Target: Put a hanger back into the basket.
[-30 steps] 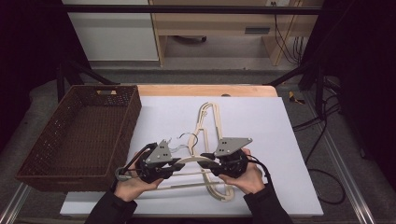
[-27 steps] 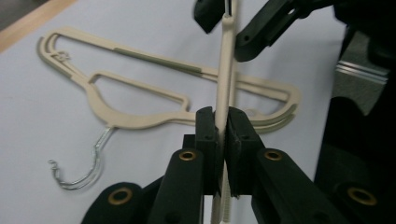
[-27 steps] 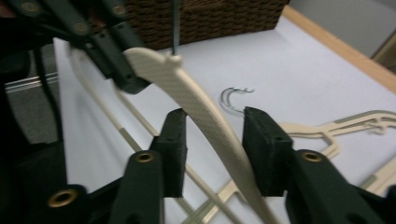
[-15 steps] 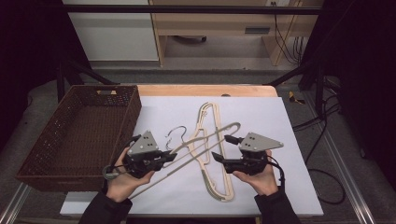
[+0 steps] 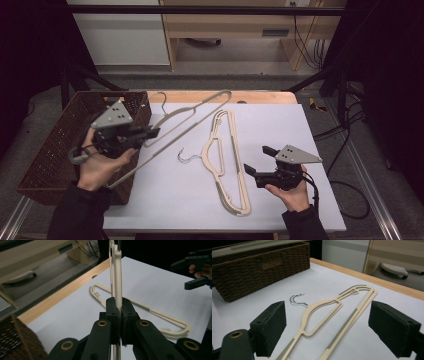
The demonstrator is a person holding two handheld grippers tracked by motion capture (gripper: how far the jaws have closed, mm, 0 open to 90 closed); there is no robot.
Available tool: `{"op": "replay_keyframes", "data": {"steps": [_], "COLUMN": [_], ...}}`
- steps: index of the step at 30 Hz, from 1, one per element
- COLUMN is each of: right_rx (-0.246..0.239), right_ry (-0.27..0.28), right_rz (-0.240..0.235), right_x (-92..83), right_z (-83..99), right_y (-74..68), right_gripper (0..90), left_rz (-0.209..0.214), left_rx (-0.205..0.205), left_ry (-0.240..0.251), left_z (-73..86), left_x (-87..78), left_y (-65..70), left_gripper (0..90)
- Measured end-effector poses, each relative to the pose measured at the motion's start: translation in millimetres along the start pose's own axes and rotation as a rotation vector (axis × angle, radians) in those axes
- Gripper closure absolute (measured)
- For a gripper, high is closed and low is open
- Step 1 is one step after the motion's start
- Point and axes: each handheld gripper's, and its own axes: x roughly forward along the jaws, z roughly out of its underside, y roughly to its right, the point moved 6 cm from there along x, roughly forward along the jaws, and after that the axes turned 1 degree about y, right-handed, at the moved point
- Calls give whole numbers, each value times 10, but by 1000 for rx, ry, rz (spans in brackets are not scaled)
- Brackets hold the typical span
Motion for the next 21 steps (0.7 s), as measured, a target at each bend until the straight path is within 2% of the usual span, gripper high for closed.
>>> {"op": "replay_keyframes", "data": {"steps": [1,2,3,4,5,6,10,11,12,13,15,16,17,19,21], "right_rx": [6,7,6,6,13,13,19,24,24,29,33,33,33,29,31], "right_ry": [4,4,3,3,-4,-4,-10,-7,-7,-3,-4,-4,-3,-6,-10], "right_rz": [8,10,16,16,19,19,35,36,36,43,42,42,43,39,44], "right_x": [-3,-4,-2,-2,5,5,11,3,3,0,-1,-1,2,5,15], "right_z": [9,17,25,25,46,46,74,78,78,79,81,81,83,86,91], "right_y": [15,20,28,28,38,38,71,88,88,104,111,111,114,115,107], "right_gripper": [139,134,132,132,124,124,110,111,111,110,110,110,110,108,105], "left_rz": [-15,-15,-40,-40,-69,-69,-121,-141,-141,-163,-176,-176,-183,-186,-201], "left_rx": [-12,-12,-24,-24,-43,-43,-71,-86,-86,-116,-125,-125,-135,-139,-158], "left_ry": [6,6,13,13,19,19,11,13,13,7,0,0,2,-2,-23], "left_z": [-28,-28,-31,-31,-5,-5,155,257,257,365,460,460,544,588,736], "left_x": [-84,-84,-162,-162,-235,-235,-366,-416,-416,-466,-521,-521,-567,-584,-627], "left_y": [-133,-133,-289,-289,-474,-474,-856,-1034,-1034,-1176,-1289,-1289,-1374,-1411,-1533], "left_gripper": [865,865,865,865,865,865,865,865,865,865,865,865,865,865,865]}}
